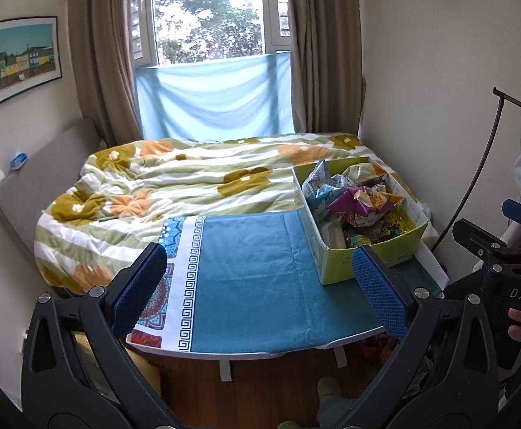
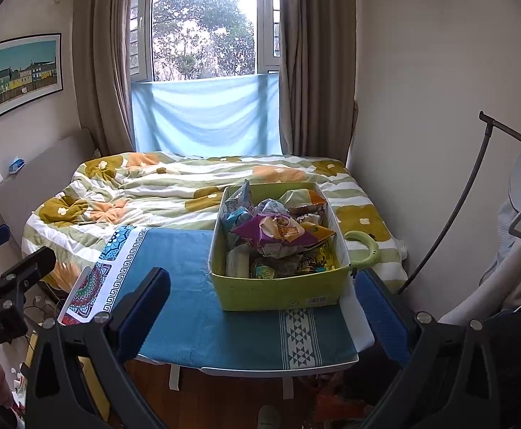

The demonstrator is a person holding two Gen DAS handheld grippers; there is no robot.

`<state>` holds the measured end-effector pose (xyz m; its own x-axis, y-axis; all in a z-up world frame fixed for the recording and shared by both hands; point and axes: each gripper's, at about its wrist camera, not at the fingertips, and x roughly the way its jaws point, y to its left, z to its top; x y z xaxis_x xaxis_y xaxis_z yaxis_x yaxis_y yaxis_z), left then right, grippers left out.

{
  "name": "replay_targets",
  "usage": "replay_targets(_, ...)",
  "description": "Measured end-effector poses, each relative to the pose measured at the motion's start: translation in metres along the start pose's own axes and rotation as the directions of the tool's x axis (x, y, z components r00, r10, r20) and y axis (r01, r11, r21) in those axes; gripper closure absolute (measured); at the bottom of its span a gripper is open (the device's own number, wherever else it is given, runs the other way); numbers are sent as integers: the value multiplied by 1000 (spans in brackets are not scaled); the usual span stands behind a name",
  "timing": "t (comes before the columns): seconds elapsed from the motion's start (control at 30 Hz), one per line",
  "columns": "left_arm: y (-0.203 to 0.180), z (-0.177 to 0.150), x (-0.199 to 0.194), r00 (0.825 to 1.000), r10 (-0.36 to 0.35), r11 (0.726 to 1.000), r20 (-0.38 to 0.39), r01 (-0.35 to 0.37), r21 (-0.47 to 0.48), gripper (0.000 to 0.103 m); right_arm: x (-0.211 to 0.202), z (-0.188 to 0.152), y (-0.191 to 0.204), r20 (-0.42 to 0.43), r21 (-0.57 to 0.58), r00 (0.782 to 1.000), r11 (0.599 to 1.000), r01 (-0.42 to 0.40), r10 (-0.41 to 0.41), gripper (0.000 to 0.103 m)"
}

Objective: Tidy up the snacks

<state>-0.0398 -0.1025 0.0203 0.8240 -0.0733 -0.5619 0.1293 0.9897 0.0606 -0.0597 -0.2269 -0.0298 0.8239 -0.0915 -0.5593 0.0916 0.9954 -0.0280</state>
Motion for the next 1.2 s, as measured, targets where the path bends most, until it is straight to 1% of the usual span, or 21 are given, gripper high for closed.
replay_targets(1.2, -5, 9, 12, 1000, 4, 1000, -5, -4, 13, 0, 6, 4, 2, -15, 2, 1000, 1000, -14, 14, 0)
